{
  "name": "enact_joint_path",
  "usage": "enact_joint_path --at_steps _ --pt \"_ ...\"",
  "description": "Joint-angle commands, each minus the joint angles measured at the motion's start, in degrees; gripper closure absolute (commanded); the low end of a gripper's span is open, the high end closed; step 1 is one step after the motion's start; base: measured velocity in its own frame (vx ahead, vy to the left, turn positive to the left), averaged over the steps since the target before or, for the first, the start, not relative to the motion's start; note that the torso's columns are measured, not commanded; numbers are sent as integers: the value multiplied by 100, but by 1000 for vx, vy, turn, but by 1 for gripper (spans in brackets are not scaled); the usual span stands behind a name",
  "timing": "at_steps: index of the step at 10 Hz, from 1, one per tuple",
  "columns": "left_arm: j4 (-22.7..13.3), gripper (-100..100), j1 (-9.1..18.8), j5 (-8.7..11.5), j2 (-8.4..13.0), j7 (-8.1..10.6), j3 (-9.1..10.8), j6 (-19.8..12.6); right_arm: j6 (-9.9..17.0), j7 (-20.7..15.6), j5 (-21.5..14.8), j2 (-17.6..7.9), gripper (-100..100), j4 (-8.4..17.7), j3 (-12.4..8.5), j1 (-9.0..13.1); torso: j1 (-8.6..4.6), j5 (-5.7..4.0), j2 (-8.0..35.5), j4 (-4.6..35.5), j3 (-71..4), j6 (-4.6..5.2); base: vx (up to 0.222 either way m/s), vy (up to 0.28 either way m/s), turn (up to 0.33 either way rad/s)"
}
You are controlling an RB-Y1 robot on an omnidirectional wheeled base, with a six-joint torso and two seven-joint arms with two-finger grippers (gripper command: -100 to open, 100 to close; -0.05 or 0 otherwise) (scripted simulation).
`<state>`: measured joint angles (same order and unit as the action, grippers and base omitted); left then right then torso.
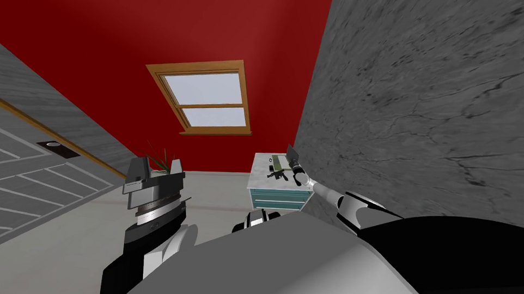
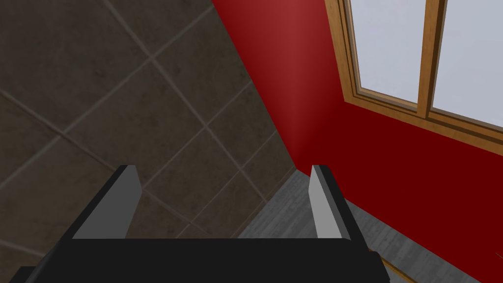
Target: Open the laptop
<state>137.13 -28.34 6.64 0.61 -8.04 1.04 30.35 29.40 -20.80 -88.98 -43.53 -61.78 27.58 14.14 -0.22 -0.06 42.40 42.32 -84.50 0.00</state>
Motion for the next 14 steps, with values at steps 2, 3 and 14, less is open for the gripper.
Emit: enact_joint_path --at_steps 2,3,14 --pt "-1 0 1 0 2 0 2 0 48 258 151 189 -100 -152 -101 80 -27 -9 11 3 7 3 -53 -159 11" --pt "-1 0 1 0 2 0 2 0 62 339 200 249 -100 -197 -132 104 -1 -2 -3 0 0 2 -55 -166 6" --pt "0 0 -1 0 -1 0 -1 0 236 299 -69 192 100 -270 -59 23 42 12 -21 -6 -13 -2 -7 -19 -2"
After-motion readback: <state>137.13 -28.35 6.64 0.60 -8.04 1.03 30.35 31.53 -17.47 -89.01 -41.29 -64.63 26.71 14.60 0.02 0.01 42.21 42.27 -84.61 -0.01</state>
